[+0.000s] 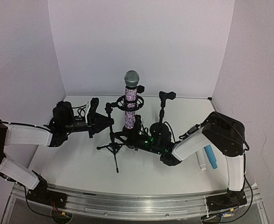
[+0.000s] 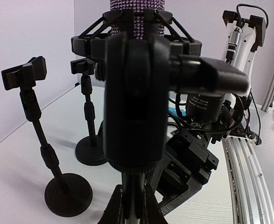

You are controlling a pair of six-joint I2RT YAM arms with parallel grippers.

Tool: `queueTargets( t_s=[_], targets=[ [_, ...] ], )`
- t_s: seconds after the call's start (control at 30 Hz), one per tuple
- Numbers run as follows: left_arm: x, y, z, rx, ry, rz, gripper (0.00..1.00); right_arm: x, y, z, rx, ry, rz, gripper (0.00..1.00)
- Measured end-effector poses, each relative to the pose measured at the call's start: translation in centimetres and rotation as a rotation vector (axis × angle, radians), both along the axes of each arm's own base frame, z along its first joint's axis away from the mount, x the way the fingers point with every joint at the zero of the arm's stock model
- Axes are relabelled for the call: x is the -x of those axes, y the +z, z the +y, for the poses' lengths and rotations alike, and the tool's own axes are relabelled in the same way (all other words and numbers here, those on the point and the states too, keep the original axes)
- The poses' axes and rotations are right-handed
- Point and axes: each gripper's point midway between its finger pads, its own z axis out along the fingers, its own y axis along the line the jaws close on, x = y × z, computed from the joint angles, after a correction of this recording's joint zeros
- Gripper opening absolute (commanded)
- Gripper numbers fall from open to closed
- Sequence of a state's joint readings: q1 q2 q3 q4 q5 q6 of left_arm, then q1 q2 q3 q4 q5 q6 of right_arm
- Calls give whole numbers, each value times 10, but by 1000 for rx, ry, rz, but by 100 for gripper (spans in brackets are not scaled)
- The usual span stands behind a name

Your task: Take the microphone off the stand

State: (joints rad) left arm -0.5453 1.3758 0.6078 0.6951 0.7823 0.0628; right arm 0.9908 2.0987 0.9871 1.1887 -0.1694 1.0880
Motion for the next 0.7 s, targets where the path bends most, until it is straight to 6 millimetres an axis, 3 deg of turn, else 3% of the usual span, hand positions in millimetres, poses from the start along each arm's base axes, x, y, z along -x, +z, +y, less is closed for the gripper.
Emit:
queueTargets(
  t_s=[0.4,0.7],
  targets=[
    [3,1,-2,5,-23,35,0,7,2,-5,228,14,-760,0],
    [7,0,-4,5,-60,21,0,12,2,-6,328,21,-1118,0]
  ],
)
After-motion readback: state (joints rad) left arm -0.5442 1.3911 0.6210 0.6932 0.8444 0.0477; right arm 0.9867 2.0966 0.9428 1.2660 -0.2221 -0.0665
